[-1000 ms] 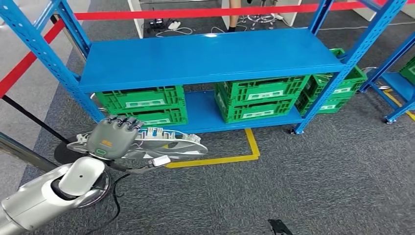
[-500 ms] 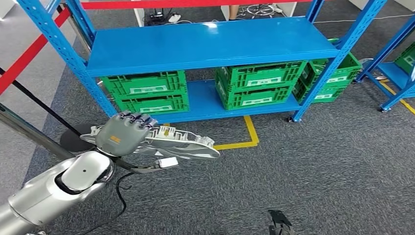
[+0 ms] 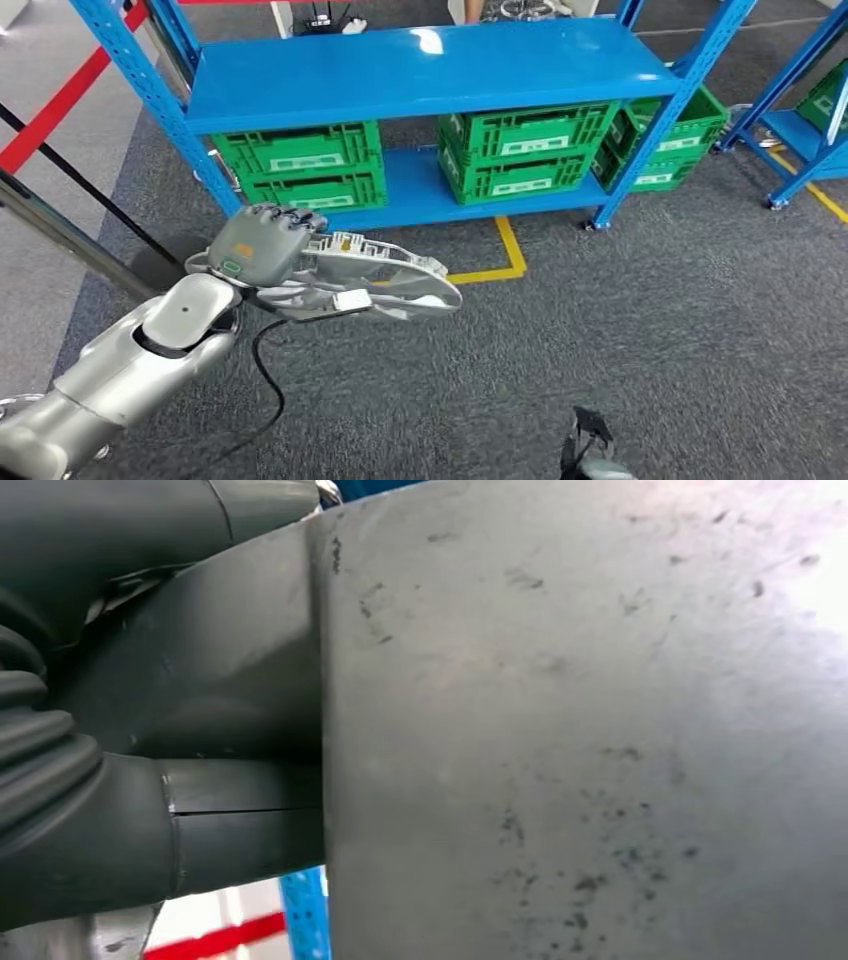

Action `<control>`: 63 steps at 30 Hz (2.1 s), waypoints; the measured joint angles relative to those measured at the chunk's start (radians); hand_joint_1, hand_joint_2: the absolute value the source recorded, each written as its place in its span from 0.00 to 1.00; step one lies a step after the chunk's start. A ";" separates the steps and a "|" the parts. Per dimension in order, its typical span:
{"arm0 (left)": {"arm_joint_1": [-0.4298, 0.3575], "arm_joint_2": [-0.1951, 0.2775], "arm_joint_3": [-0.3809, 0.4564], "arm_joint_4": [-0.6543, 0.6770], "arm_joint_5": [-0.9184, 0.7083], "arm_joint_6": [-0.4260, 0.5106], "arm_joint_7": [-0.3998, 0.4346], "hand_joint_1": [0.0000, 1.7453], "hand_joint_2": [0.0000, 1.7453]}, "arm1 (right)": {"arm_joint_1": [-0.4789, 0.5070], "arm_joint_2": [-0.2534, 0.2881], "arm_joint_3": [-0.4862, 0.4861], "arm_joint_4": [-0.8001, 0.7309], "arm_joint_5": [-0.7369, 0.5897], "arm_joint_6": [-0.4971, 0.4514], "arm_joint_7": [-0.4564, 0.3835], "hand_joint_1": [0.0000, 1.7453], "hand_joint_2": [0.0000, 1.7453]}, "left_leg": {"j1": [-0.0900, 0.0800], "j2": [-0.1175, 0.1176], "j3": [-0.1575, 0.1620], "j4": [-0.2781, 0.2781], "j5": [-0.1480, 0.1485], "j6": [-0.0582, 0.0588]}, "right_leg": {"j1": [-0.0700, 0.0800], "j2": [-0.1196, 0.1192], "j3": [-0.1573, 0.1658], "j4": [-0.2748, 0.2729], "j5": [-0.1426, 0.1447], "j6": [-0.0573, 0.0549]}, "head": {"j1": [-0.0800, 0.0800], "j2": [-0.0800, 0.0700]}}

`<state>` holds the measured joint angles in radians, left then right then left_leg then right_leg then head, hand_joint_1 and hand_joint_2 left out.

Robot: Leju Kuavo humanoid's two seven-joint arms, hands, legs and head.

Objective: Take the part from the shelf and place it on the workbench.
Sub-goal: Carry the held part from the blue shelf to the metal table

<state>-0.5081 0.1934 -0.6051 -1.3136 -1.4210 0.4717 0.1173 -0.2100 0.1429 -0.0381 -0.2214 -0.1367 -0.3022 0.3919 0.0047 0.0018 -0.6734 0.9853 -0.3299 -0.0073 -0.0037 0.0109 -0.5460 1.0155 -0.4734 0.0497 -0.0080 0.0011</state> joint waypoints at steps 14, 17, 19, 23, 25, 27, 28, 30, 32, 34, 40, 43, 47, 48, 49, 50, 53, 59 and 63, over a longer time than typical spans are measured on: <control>0.347 0.131 0.376 -0.173 -0.063 -0.014 0.035 1.00 1.00 | 0.209 -0.119 0.078 0.024 0.207 0.150 0.159 0.00 0.00 | -0.017 0.034 0.102 0.021 -0.101 0.000 | 0.016 -0.038 -0.044 -0.002 0.042 -0.045 | -0.012 0.000; 0.369 0.138 0.413 -0.203 -0.066 -0.023 0.034 1.00 1.00 | 0.206 -0.123 0.101 0.025 0.213 0.146 0.171 0.00 0.00 | -0.019 0.018 0.104 -0.007 -0.091 0.019 | 0.017 -0.061 -0.046 0.000 0.043 -0.031 | -0.014 0.000; 0.378 0.139 0.423 -0.214 -0.066 -0.026 0.034 1.00 1.00 | 0.202 -0.126 0.110 0.025 0.213 0.144 0.170 0.00 0.00 | -0.014 0.003 0.099 -0.014 -0.081 0.029 | 0.015 -0.046 -0.063 0.039 0.010 -0.018 | -0.012 0.000; 0.388 0.137 0.425 -0.221 -0.070 -0.029 0.036 1.00 1.00 | 0.200 -0.130 0.121 0.025 0.208 0.144 0.170 0.00 0.00 | -0.010 -0.028 0.080 -0.014 -0.062 0.036 | 0.010 -0.015 -0.152 0.277 -0.116 -0.005 | -0.009 0.000; 0.388 0.136 0.425 -0.222 -0.074 -0.031 0.040 1.00 1.00 | 0.200 -0.132 0.122 0.026 0.202 0.144 0.170 0.00 0.00 | -0.009 -0.048 0.070 -0.014 -0.052 0.031 | 0.010 -0.013 -0.133 0.262 -0.098 -0.004 | -0.009 0.000; 0.385 0.136 0.425 -0.222 -0.077 -0.031 0.044 1.00 1.00 | 0.198 -0.133 0.124 0.026 0.199 0.144 0.170 0.00 0.00 | -0.007 -0.069 0.062 -0.012 -0.043 0.023 | 0.005 0.016 -0.049 0.120 -0.043 -0.006 | -0.009 0.000; 0.382 0.137 0.426 -0.222 -0.077 -0.031 0.046 1.00 1.00 | 0.196 -0.134 0.125 0.026 0.198 0.143 0.170 0.00 0.00 | -0.008 -0.079 0.057 -0.010 -0.039 0.018 | 0.002 0.036 -0.011 0.055 -0.025 -0.008 | -0.009 0.000; 0.375 0.138 0.427 -0.224 -0.077 -0.031 0.047 1.00 1.00 | 0.194 -0.135 0.126 0.026 0.198 0.143 0.164 0.00 0.00 | -0.007 -0.097 0.047 -0.007 -0.027 0.008 | 0.001 0.059 0.021 -0.003 -0.016 -0.016 | -0.010 0.000; 0.372 0.143 0.429 -0.225 -0.077 -0.031 0.048 1.00 1.00 | 0.193 -0.136 0.127 0.026 0.198 0.143 0.155 0.00 0.00 | -0.005 -0.111 0.038 -0.007 -0.016 -0.003 | 0.003 0.040 0.020 -0.002 -0.007 -0.029 | -0.010 0.000; 0.372 0.149 0.431 -0.227 -0.077 -0.031 0.049 1.00 1.00 | 0.193 -0.137 0.127 0.026 0.198 0.143 0.151 0.00 0.00 | -0.006 -0.082 0.021 0.022 -0.040 -0.013 | 0.000 0.017 0.015 -0.004 0.003 -0.043 | -0.014 0.000; 0.374 0.155 0.433 -0.229 -0.068 -0.031 0.049 1.00 1.00 | 0.195 -0.141 0.129 0.026 0.206 0.142 0.149 0.00 0.00 | 0.004 -0.010 -0.064 0.281 -0.175 -0.036 | -0.001 -0.061 -0.013 -0.005 0.022 -0.052 | -0.023 0.000; 0.383 0.167 0.442 -0.241 -0.044 -0.030 0.045 1.00 1.00 | 0.193 -0.141 0.134 0.026 0.216 0.142 0.149 0.00 0.00 | 0.001 0.043 0.065 0.082 -0.105 -0.035 | 0.002 -0.097 -0.016 -0.003 0.023 -0.043 | -0.024 0.000; 0.400 0.181 0.459 -0.253 -0.021 -0.028 0.035 1.00 1.00 | 0.190 -0.141 0.143 0.026 0.220 0.142 0.149 0.00 0.00 | -0.007 0.049 0.097 0.003 -0.093 -0.006 | 0.011 -0.140 -0.016 0.000 0.022 -0.025 | -0.023 0.000; 0.405 0.184 0.463 -0.254 -0.018 -0.029 0.033 1.00 1.00 | 0.188 -0.141 0.144 0.026 0.220 0.142 0.149 0.00 0.00 | -0.006 0.037 0.094 0.002 -0.090 0.001 | 0.009 -0.131 -0.019 0.004 0.016 -0.019 | -0.022 0.000; 0.408 0.187 0.466 -0.256 -0.016 -0.029 0.031 1.00 1.00 | 0.186 -0.141 0.145 0.026 0.220 0.143 0.149 0.00 0.00 | -0.004 0.026 0.092 0.000 -0.086 0.009 | 0.006 -0.108 -0.026 0.022 0.001 -0.013 | -0.021 0.000; 0.409 0.188 0.469 -0.257 -0.013 -0.029 0.030 1.00 1.00 | 0.185 -0.141 0.146 0.026 0.219 0.143 0.148 0.00 0.00 | -0.002 0.015 0.089 -0.001 -0.083 0.016 | 0.004 -0.077 -0.043 0.060 -0.024 -0.009 | -0.020 0.000; 0.406 0.187 0.471 -0.258 -0.008 -0.031 0.022 1.00 1.00 | 0.186 -0.141 0.147 0.026 0.220 0.143 0.143 0.00 0.00 | -0.004 -0.023 0.080 0.000 -0.076 0.027 | 0.003 -0.015 -0.130 0.257 -0.119 -0.006 | -0.016 0.000; 0.400 0.184 0.471 -0.258 -0.004 -0.035 0.012 1.00 1.00 | 0.182 -0.142 0.150 0.026 0.220 0.142 0.141 0.00 0.00 | -0.005 -0.105 0.068 0.007 -0.065 0.018 | -0.004 0.050 -0.022 0.043 -0.004 -0.016 | -0.017 0.000; 0.393 0.184 0.471 -0.260 -0.004 -0.037 0.011 1.00 1.00 | 0.176 -0.142 0.152 0.026 0.220 0.142 0.130 0.00 0.00 | 0.003 -0.137 0.050 0.007 -0.051 -0.008 | -0.003 0.043 -0.001 0.006 0.004 -0.028 | -0.017 0.000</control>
<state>-0.1155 0.3775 -0.1344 -1.5732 -1.4251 0.4352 0.1283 -0.0342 0.0013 0.1136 -0.1954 0.0835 -0.1600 0.5217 0.0074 -0.1351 -0.6231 0.9920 -0.3807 -0.0157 -0.0065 0.0536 -0.5472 1.0213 -0.4696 0.0222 -0.0249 0.0011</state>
